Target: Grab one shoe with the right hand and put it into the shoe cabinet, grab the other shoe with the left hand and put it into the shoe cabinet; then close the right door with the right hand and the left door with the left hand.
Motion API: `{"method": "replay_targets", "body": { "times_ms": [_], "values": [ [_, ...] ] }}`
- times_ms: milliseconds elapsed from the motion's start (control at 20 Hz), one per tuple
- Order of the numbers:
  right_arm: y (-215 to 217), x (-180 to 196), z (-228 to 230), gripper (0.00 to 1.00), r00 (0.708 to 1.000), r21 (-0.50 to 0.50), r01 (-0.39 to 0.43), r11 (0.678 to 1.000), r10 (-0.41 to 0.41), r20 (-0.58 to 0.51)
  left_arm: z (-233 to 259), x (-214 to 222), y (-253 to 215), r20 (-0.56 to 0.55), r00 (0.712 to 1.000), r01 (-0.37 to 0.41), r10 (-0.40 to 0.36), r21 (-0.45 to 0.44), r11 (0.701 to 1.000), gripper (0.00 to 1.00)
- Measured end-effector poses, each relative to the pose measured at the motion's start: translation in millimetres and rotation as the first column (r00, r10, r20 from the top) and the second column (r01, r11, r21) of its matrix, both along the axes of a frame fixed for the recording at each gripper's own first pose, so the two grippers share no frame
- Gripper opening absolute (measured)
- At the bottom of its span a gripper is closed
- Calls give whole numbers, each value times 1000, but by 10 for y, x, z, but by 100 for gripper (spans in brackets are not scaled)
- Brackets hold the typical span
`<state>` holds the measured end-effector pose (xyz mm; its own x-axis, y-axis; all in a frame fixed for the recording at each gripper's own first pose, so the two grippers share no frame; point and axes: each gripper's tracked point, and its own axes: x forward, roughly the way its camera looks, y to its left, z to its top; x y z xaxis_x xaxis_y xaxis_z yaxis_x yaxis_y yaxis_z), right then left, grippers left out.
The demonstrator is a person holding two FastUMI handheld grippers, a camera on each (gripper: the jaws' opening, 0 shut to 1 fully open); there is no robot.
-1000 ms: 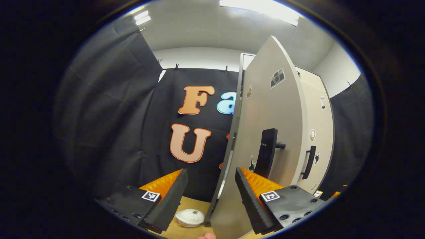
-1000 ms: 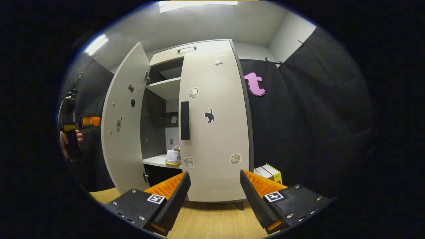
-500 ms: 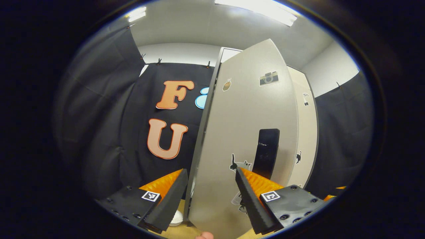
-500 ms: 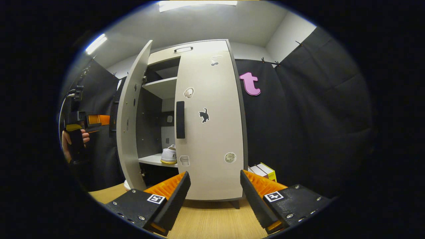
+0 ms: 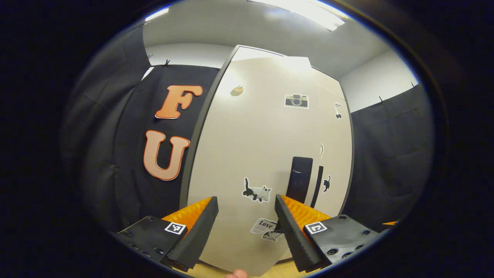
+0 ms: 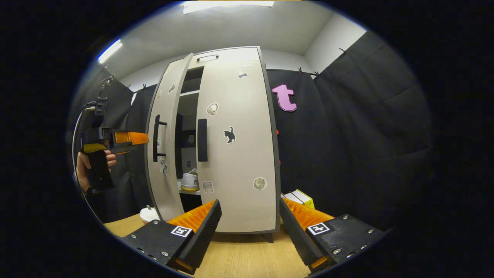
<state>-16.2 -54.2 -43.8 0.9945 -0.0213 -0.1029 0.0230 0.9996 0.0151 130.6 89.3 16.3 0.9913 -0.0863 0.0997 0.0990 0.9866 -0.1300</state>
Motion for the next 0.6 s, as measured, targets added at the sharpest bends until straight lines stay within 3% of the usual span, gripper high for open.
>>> {"method": "replay_targets", "body": {
  "times_ms": [250,600],
  "values": [
    [-132,-33,39,93,1000,3,28,1000,-28,7,-28,146,-142,0,1000,0,0,37,999,93],
    [-203,-24,20,92,999,11,43,999,-43,7,-129,593,-290,-29,1000,6,-5,38,999,96]
  ]
}}
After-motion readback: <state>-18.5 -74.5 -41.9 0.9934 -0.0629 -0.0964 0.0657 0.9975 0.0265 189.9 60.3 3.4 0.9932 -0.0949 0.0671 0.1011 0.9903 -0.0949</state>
